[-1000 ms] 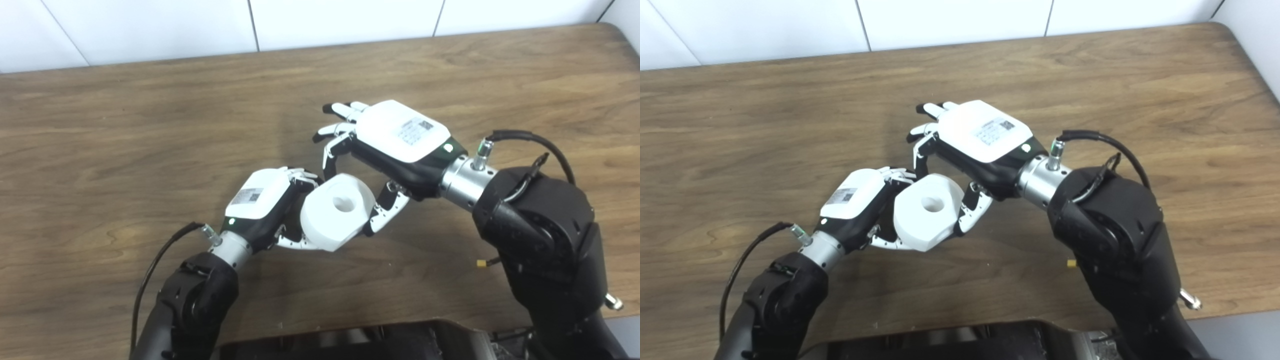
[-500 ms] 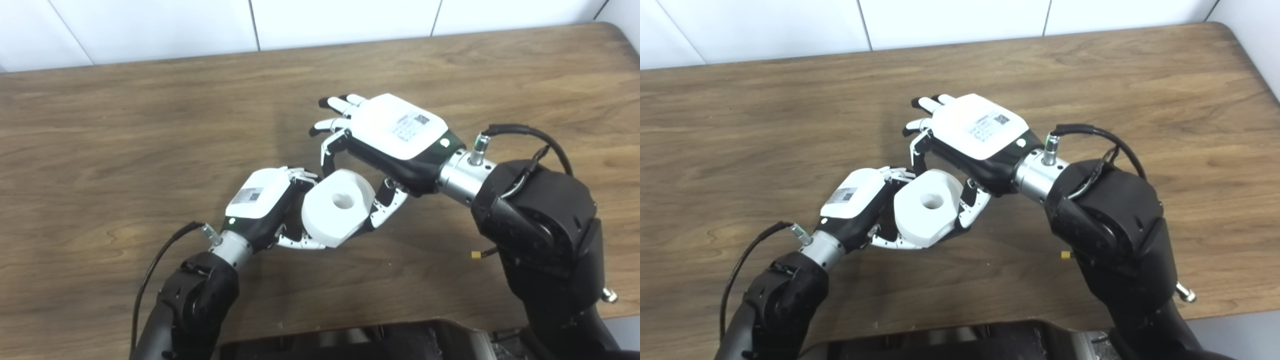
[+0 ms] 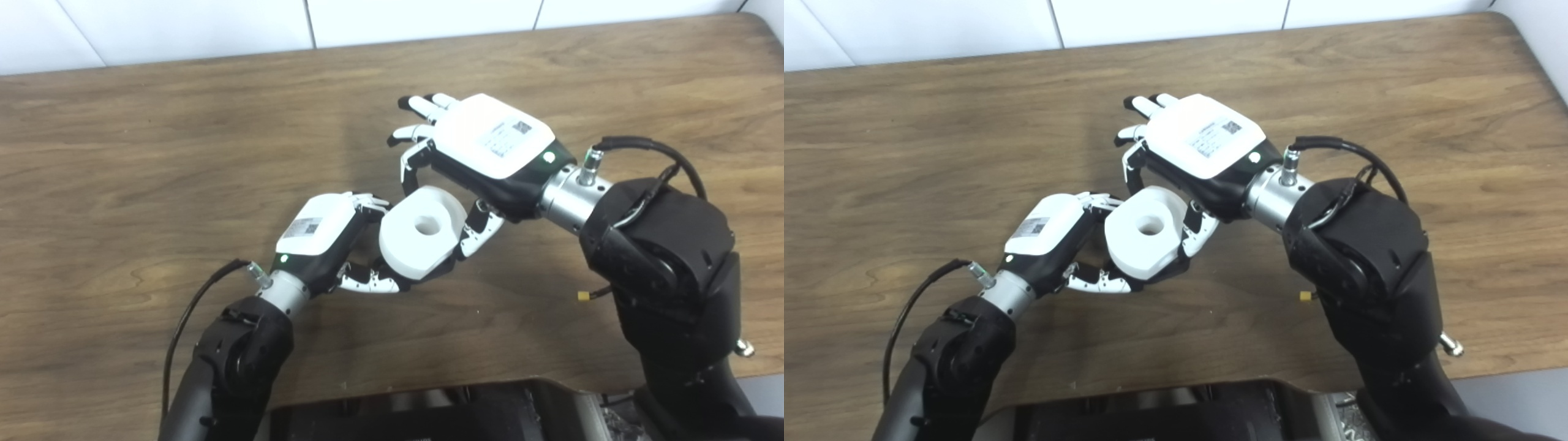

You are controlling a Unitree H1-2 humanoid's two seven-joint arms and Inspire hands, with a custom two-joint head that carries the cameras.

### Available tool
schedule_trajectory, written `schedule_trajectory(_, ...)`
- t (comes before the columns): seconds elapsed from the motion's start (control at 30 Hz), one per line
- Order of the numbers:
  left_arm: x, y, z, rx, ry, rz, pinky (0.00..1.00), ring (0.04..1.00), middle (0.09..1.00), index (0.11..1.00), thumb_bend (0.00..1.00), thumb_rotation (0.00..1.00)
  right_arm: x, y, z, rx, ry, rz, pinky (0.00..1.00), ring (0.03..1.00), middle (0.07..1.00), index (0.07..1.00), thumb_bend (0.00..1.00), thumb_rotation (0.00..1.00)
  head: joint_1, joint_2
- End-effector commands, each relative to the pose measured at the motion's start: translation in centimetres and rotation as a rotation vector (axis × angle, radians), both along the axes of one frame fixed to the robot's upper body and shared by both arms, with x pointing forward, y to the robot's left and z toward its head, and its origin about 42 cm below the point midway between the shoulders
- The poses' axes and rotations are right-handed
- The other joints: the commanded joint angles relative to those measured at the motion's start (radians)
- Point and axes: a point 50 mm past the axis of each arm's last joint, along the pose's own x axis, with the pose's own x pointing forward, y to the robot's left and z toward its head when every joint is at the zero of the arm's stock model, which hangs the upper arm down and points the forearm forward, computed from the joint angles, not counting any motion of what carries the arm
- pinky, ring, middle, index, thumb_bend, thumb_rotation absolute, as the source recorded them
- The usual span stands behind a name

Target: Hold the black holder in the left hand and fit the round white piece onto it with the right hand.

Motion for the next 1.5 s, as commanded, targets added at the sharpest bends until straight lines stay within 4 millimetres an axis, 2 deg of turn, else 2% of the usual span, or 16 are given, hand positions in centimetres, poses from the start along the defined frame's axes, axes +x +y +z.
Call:
schedule_trajectory(0.0,0.2,-0.1,1.0,-0.015,-0.039,-0.014,0.91,0.861,0.793,0.487,0.52,0.05,0.2,0.2,1.1,0.020,-0.073,0.003,0.99,1.000,0.869,0.486,0.52,0.13,0.000,0.001)
schedule_trajectory(0.73,0.4,-0.1,1.1,-0.007,-0.031,-0.012,0.91,0.861,0.798,0.487,0.52,0.05,0.1,0.8,0.2,0.051,-0.007,0.023,0.97,1.000,0.874,0.484,0.52,0.13,0.001,0.003)
schedule_trajectory(1.47,0.3,-0.3,1.2,-0.009,-0.035,-0.014,0.91,0.857,0.795,0.487,0.52,0.05,-0.1,0.2,-0.3,0.053,0.008,0.020,0.93,0.986,0.863,0.484,0.52,0.13,0.003,0.011)
